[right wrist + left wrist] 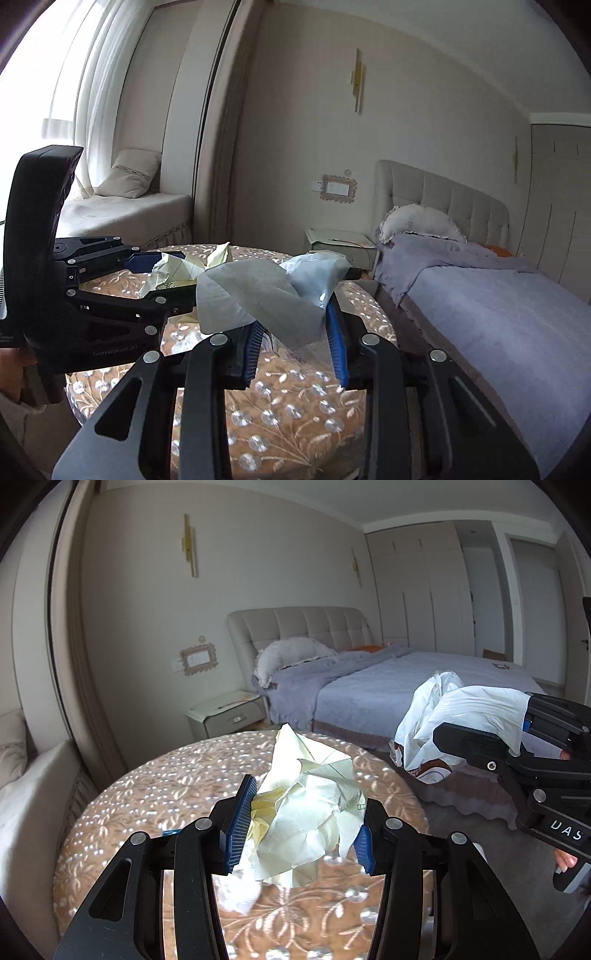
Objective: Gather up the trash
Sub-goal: 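Carry yellow paper and white bag to the white bin and release them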
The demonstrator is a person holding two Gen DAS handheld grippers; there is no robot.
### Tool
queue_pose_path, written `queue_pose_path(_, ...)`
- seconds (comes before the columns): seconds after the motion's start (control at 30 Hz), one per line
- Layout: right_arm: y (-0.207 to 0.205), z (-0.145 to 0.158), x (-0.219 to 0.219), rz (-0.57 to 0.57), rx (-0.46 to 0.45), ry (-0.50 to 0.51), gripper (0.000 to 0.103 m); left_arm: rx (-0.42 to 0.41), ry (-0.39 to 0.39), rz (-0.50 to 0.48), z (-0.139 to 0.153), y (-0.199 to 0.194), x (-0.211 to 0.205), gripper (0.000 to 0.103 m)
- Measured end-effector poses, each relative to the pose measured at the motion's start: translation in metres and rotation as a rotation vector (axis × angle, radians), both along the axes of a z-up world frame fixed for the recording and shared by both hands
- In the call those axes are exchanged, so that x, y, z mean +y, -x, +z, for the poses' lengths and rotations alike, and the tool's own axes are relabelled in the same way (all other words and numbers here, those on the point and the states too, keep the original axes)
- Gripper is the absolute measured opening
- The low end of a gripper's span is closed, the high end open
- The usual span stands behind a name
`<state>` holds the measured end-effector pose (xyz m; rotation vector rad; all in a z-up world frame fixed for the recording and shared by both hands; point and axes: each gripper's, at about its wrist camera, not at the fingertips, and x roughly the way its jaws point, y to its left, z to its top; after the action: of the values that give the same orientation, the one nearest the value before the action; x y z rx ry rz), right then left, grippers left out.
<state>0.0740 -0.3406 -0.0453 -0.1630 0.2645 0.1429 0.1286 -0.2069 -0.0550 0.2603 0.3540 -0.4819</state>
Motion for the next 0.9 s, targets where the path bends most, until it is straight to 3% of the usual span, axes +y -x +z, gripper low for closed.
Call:
queue_pose_path(0.37,0.062,-0.059,-0.086,-0.236,0.066,0.004,0.034,0.125,0.007,-0.328,-0.067,0.037,-0.121,0.047)
queue_pose_path(0.63,0.074,-0.108,-0.14,-0.322,0.113,-0.037,0.034,0.136,-0.052,-0.402,-0.11,0.049,-0.178,0.047)
queue_pose_path(0.9,0.058,-0.144,-0.182,-0.38,0.174,-0.085,0.034,0.222,-0.153,-0.468,-0.17,0.04,-0.23,0.047)
